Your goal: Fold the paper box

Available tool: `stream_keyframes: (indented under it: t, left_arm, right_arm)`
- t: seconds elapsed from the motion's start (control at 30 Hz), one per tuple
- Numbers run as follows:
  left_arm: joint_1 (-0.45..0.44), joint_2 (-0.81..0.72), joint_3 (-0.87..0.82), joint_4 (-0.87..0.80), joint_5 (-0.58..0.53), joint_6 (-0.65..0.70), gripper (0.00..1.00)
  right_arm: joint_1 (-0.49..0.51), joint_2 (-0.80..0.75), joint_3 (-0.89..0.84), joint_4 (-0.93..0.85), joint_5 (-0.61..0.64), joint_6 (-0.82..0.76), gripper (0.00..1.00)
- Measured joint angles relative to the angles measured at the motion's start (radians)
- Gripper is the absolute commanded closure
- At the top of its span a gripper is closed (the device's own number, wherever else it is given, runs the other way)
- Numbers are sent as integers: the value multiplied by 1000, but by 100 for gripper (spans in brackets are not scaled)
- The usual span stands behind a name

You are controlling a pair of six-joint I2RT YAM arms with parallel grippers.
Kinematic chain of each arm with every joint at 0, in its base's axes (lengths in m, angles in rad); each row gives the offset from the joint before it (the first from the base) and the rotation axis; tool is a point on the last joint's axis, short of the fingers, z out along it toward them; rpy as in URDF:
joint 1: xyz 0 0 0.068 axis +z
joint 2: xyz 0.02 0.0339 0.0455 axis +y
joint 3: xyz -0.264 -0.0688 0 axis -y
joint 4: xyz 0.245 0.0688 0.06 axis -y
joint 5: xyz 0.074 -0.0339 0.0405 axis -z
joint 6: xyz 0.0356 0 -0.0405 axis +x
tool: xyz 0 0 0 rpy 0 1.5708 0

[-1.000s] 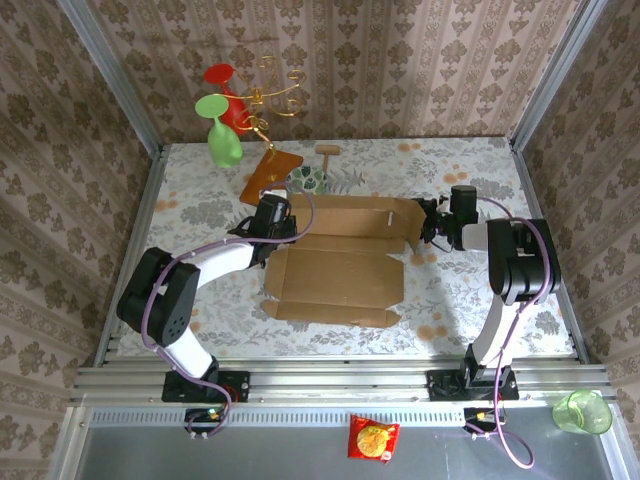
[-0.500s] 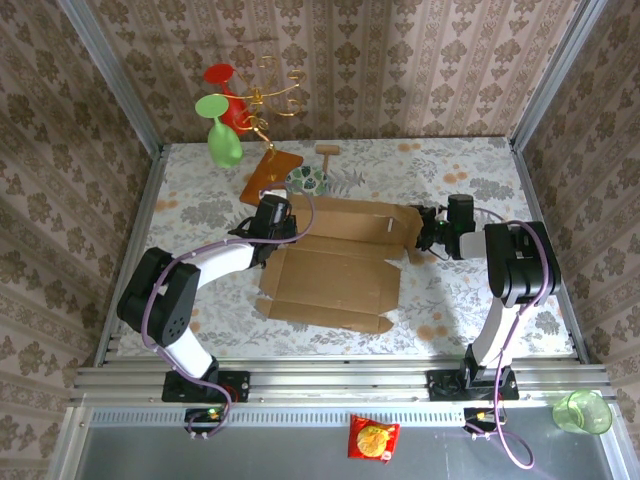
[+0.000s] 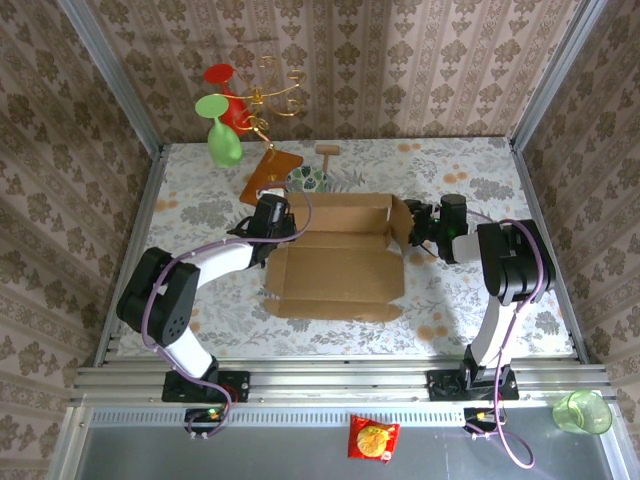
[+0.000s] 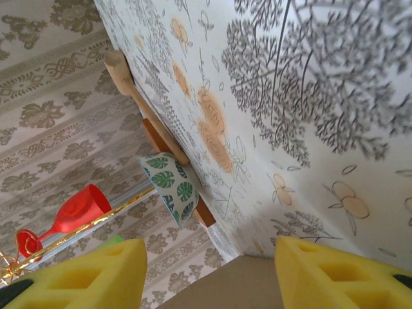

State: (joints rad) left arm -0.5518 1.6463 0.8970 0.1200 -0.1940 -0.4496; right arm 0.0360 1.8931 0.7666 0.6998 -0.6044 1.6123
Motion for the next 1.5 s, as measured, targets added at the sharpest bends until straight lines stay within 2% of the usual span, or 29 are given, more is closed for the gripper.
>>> stream_keyframes:
  t: [0.4, 0.57, 0.73, 0.93, 1.03, 1.5]
  left_arm:
    - [-3, 0, 0, 2, 11, -5, 100]
    - [-3, 0, 0, 1, 14, -5, 100]
    - [-4, 0, 0, 0, 15, -6, 100]
    - [-4, 0, 0, 0, 18, -6, 100]
    - [-4, 0, 0, 0, 19, -6, 100]
    - [11, 2, 28, -50, 41, 42, 100]
  right_arm:
    - [28, 6, 35, -22, 69, -13, 44]
    - [29, -27, 65, -110, 83, -85, 50]
    - [29, -121, 79, -238, 85, -212, 55]
    - [21, -208, 57, -308, 81, -355, 66]
    - [17, -235, 51, -341, 70, -446, 68]
    - [13, -263, 44, -505, 44, -854, 71]
